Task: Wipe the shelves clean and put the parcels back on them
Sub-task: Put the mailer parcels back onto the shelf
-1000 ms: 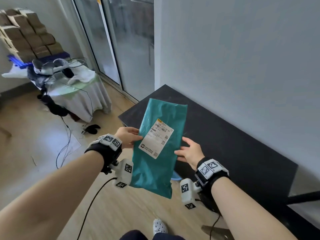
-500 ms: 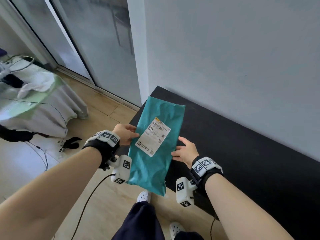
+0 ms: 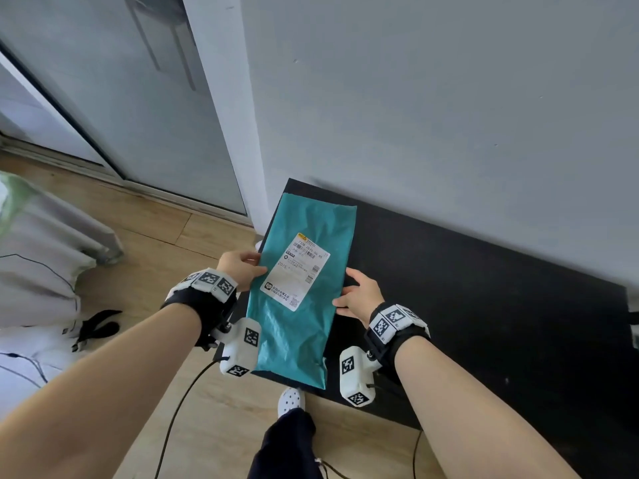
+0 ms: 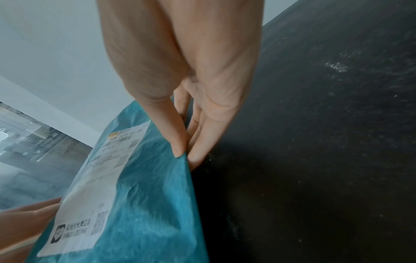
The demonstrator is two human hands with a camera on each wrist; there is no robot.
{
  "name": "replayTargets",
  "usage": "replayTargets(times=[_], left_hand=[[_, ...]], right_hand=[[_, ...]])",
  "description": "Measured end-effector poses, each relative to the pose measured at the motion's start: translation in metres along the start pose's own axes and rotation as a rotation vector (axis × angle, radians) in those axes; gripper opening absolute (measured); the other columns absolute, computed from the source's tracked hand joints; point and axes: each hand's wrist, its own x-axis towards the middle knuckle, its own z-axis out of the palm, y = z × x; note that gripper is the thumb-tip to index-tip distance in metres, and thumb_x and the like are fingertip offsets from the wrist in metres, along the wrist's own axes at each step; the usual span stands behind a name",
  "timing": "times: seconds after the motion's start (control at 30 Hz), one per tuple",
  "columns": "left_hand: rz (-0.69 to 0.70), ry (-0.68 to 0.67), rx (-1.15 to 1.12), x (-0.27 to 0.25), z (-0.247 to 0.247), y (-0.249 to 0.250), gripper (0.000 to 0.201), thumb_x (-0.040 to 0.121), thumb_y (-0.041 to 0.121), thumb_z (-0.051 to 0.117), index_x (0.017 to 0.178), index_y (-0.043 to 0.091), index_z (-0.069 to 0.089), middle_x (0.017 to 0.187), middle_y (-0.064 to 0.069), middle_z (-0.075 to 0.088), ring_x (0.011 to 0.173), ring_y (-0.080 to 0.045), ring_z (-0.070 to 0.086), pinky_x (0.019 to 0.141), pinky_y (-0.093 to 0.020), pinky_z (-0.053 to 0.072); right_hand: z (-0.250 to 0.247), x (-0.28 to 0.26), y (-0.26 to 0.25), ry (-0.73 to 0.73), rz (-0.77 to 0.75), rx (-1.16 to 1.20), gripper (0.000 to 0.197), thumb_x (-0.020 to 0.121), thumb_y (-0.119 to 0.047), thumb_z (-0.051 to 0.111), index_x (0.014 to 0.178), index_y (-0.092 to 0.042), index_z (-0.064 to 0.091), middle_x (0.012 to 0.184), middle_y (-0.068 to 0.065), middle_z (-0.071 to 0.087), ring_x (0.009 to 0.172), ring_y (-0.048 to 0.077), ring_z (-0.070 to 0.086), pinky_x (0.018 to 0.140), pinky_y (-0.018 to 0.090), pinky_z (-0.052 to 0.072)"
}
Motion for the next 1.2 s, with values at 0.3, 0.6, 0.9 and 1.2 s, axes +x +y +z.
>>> replayTargets(times=[0.3, 0.6, 0.9, 1.2], left_hand=[[0.280, 0.114, 0.602, -0.036, 0.032, 0.006, 0.057, 0.086, -0.001, 0.048, 0.140, 0.013, 0.040, 0.138, -0.007, 0.049, 0.118, -0.026, 0.053, 0.098, -0.037, 0.047], [0.529, -0.083, 0.893, -0.122, 0.131, -0.007, 0.038, 0.091, 0.013, 0.050, 0.129, 0.017, 0.055, 0.127, -0.008, 0.060, 0.112, -0.025, 0.058, 0.092, -0.028, 0.045], [0.785, -0.226, 1.100, -0.257, 0.286, -0.061, 0.035, 0.092, 0.017, 0.047, 0.125, 0.018, 0.057, 0.126, -0.002, 0.061, 0.117, -0.022, 0.056, 0.096, -0.029, 0.044], [0.943, -0.385, 1.272, -0.390, 0.440, -0.127, 0.036, 0.092, 0.019, 0.044, 0.125, 0.021, 0.056, 0.125, -0.003, 0.060, 0.111, -0.024, 0.059, 0.092, -0.031, 0.049]], right_hand=[[-0.024, -0.024, 0.014, 0.059, -0.032, -0.043, 0.057, 0.086, 0.004, 0.061, 0.139, -0.013, 0.045, 0.117, 0.014, 0.062, 0.103, 0.021, 0.059, 0.092, 0.036, 0.053], [-0.115, -0.107, 0.086, 0.246, -0.206, -0.312, 0.041, 0.091, -0.020, 0.058, 0.132, -0.020, 0.054, 0.123, 0.004, 0.063, 0.115, 0.022, 0.057, 0.102, 0.029, 0.042], [-0.232, -0.225, 0.225, 0.408, -0.228, -0.404, 0.042, 0.094, -0.023, 0.054, 0.136, -0.021, 0.050, 0.131, 0.002, 0.059, 0.118, 0.020, 0.056, 0.101, 0.029, 0.043], [-0.352, -0.338, 0.370, 0.563, -0.133, -0.356, 0.043, 0.097, -0.019, 0.049, 0.139, -0.015, 0.046, 0.136, 0.008, 0.055, 0.126, 0.024, 0.050, 0.102, 0.028, 0.038]])
